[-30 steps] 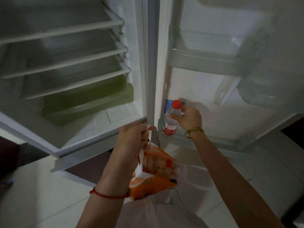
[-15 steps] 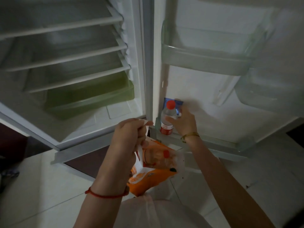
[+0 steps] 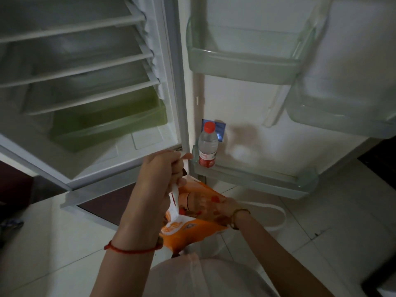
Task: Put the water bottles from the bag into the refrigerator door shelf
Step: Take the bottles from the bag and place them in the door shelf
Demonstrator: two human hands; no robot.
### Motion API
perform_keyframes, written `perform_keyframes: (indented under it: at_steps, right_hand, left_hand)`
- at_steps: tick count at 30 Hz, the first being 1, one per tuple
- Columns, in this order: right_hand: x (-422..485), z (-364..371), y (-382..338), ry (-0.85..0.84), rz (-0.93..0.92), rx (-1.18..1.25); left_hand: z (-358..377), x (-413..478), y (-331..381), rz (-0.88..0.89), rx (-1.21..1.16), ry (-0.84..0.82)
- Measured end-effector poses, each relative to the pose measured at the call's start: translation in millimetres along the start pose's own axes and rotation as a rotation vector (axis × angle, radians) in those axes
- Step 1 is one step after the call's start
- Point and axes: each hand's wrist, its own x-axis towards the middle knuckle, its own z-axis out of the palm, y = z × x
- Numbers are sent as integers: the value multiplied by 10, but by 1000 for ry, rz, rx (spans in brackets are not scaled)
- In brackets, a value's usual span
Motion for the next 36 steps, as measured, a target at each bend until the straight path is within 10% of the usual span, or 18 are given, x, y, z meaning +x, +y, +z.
perform_keyframes:
  at_steps: [7, 23, 36]
  right_hand:
    - [275, 120, 232, 234, -12, 189]
    - [-1080, -717, -231, 552, -856, -198]
    - [-1277, -1326, -652, 845, -1104, -74]
  left_hand:
    - [101, -97, -96, -5, -15, 14]
    - [175, -214, -179, 70, -105, 91]
    - [284, -116, -219, 106, -60, 158]
